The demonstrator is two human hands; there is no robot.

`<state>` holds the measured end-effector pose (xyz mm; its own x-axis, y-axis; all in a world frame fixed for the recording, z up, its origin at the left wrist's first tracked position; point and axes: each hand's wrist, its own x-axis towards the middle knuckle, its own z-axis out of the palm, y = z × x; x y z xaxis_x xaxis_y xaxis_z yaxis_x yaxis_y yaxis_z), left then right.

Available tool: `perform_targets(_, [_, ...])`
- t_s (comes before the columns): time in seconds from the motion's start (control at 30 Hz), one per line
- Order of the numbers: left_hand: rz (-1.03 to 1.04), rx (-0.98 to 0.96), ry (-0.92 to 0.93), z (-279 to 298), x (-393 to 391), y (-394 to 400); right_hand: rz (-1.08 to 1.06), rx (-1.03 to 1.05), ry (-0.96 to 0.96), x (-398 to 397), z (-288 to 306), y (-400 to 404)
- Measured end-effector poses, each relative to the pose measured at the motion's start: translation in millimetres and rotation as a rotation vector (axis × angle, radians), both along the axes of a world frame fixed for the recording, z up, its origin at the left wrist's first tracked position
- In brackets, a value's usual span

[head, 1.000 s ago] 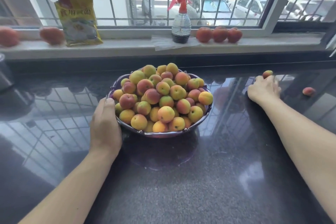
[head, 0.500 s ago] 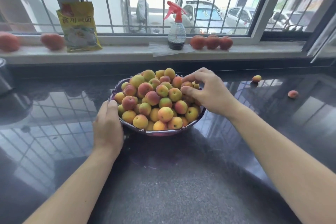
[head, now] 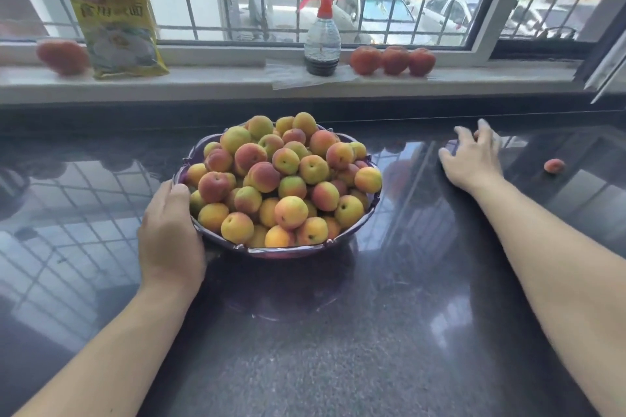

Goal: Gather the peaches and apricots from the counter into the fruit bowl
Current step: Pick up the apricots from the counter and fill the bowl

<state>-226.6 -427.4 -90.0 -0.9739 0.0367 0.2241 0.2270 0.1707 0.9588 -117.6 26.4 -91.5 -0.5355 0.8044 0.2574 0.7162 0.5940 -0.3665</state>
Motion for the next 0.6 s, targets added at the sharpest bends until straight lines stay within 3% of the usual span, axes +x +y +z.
perform_targets(0.1, [0.012, 0.011, 0.002, -2, -2, 1, -0.014, 0.082, -0.084, -14, 3, 19])
perform_targets(0.23, [0.011, 0.013, -0.01, -1, 0, 3, -0.141, -0.041, -0.157, -23, 5, 31])
perform_targets(0.3, [0.009, 0.012, -0.02, 0, 0, 2, -0.137, -0.034, -0.13, -22, 7, 28])
perform_targets(0.43, [0.014, 0.016, -0.035, 1, 1, 2, -0.111, 0.216, 0.038, -16, 3, 17])
perform_targets(0.6, [0.018, 0.019, -0.025, 1, 0, 2, -0.088, 0.051, -0.09, -15, 5, 17])
